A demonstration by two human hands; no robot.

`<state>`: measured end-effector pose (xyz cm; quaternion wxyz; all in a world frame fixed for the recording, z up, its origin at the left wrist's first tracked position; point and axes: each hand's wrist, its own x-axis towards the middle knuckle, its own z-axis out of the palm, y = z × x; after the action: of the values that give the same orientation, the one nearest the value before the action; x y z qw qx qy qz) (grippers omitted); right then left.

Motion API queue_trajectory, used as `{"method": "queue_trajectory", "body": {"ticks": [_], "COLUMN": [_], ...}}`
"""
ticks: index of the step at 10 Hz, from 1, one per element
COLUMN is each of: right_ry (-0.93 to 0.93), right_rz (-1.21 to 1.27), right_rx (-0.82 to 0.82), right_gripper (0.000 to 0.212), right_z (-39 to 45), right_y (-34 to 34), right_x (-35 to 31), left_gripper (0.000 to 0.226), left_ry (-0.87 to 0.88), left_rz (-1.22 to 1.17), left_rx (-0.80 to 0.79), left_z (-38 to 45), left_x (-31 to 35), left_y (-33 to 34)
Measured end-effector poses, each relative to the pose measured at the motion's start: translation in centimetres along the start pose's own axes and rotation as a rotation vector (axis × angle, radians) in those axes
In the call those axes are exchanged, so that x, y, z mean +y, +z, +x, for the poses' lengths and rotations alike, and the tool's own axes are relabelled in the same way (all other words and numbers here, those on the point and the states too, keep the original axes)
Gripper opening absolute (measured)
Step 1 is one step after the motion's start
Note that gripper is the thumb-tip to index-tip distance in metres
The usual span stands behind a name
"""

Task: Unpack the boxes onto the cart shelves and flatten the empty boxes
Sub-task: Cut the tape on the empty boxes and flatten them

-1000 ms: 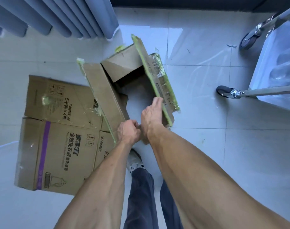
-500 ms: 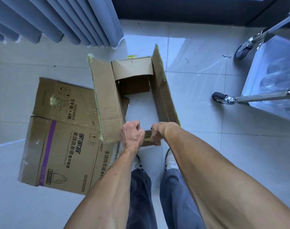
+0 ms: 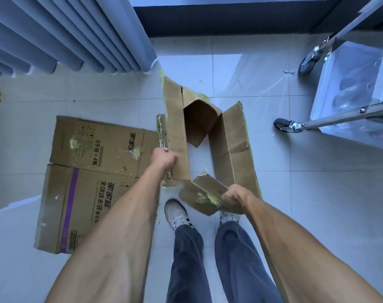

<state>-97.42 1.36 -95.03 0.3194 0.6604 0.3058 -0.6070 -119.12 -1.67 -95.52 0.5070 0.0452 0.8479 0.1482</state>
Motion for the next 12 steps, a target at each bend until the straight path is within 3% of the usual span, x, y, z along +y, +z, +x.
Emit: {"method": "queue_trajectory", "body": {"ticks": [1, 2, 3, 4, 5, 7, 8, 9, 10, 11, 12], "right_ry": [0.077, -0.104, -0.224, -0.284, -0.304, -0.275, -0.154, -0.190, -0.285, -0.503, -0.572], "right_rz": [-0.551, -0.183, -0.026, 0.160, 0.341, 0.717, 0.974, 1.023, 0.842, 0.619, 0.354], "right_rx": [-0.216, 0.069, 0.347, 0.392, 0.445, 0.318, 0.406, 0.629, 1.010, 1.108, 0.993], "right_gripper": [0.033, 0.030, 0.034, 0.050, 0.043, 0.051, 0.037, 0.024, 0.014, 0.043, 0.073], "right_z": [0.4, 1.2, 1.3, 0.6, 0.0, 1.6, 1.8, 2.0, 1.5, 0.6, -0.1], "right_y": [-0.3, -1.8, -3.7, -4.7, -4.9, -4.5, -5.4, -4.9, -4.3, -4.0, -3.3], "right_x": [0.5, -0.6, -2.8, -5.2, -7.1, -4.3, -4.0, -3.9, -5.1, -8.0, -9.1], "left_gripper": [0.023, 0.022, 0.023, 0.073, 0.056, 0.042, 0.025, 0.018, 0.015, 0.007, 0.016], "left_ry": [0.205, 0.413, 0.448, 0.434, 0.451, 0.417, 0.457, 0.466, 0.375, 0.288, 0.272], "left_rz": [0.181, 0.240, 0.209, 0.324, 0.403, 0.471, 0.578, 0.607, 0.632, 0.681, 0.673], "left_rx": [0.036, -0.016, -0.077, -0.135, -0.176, -0.201, -0.210, -0.176, -0.130, -0.126, -0.188], "left_z": [-2.2, -4.8, -6.0, -7.7, -9.3, -10.3, -10.4, -10.4, -10.8, -11.2, -11.5], "left_x": [-0.8, -2.6, -4.1, -6.8, -8.4, -10.3, -12.1, -13.5, -13.1, -11.6, -10.0], "left_y": [3.4, 6.6, 8.0, 9.0, 9.4, 10.6, 10.7, 10.8, 11.5, 12.3, 13.5]}}
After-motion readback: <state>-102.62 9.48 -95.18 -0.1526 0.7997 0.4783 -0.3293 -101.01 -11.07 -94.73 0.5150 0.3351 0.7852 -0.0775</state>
